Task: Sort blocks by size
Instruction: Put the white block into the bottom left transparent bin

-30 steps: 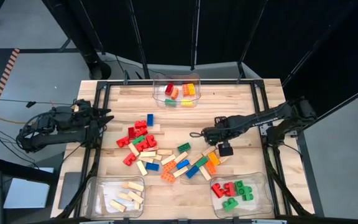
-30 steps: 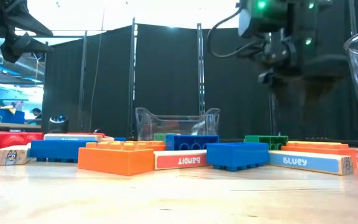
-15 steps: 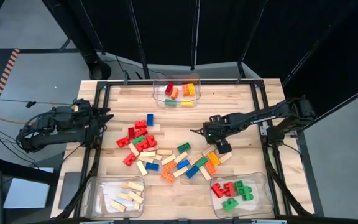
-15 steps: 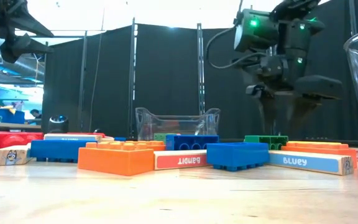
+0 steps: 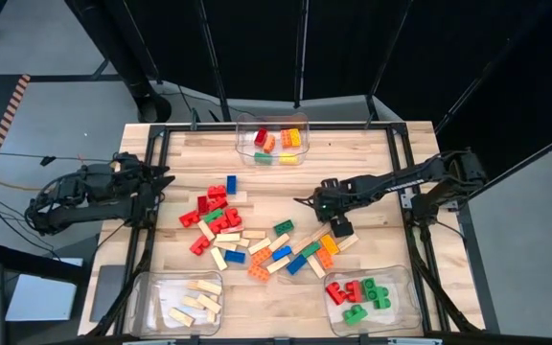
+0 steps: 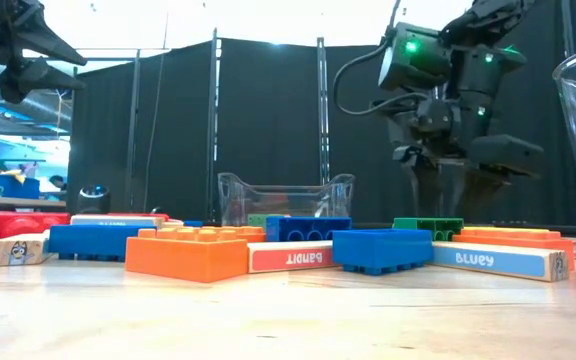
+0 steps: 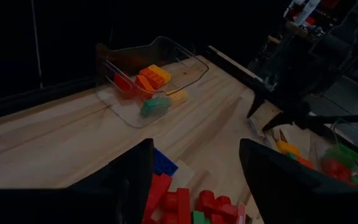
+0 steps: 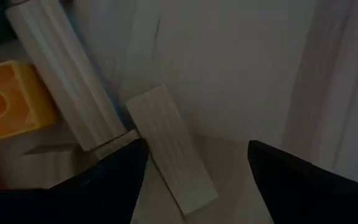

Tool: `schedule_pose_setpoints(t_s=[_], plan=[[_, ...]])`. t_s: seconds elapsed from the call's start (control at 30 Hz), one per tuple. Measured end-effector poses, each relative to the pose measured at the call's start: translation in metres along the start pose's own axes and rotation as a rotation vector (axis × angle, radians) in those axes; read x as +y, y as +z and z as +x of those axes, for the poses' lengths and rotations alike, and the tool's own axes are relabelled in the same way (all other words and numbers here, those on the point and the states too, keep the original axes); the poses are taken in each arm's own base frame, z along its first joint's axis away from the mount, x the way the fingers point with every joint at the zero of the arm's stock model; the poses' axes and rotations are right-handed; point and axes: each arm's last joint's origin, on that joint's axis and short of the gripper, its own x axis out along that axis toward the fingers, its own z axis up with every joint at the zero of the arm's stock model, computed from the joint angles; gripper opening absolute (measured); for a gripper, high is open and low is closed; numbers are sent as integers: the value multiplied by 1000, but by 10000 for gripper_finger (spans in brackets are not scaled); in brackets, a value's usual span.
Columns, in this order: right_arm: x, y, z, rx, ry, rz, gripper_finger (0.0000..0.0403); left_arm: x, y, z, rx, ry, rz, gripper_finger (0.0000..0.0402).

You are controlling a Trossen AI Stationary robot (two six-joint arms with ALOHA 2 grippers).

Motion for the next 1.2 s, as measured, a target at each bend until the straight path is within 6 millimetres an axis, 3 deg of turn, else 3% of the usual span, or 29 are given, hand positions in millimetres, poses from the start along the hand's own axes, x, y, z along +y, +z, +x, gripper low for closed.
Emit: schedule_pose_setpoints(t_s=[0.3, 0.47, 0.67, 1.0, 1.2], plan=[[-24, 5, -5, -22, -196, 230, 295, 0, 0, 0, 0, 0, -1, 245], [-39, 14, -15, -72, -165, 293, 295, 0, 0, 0, 0, 0, -1, 245], [-31, 9, -11, -56, 33, 212, 295, 0, 0, 0, 1, 0, 0, 245], [-26, -10, 5, -9, 45, 165, 293, 0, 0, 0, 0, 0, 0, 245], [-22, -17, 13, 11, 59, 139, 267, 0, 0, 0, 0, 1, 0, 245]])
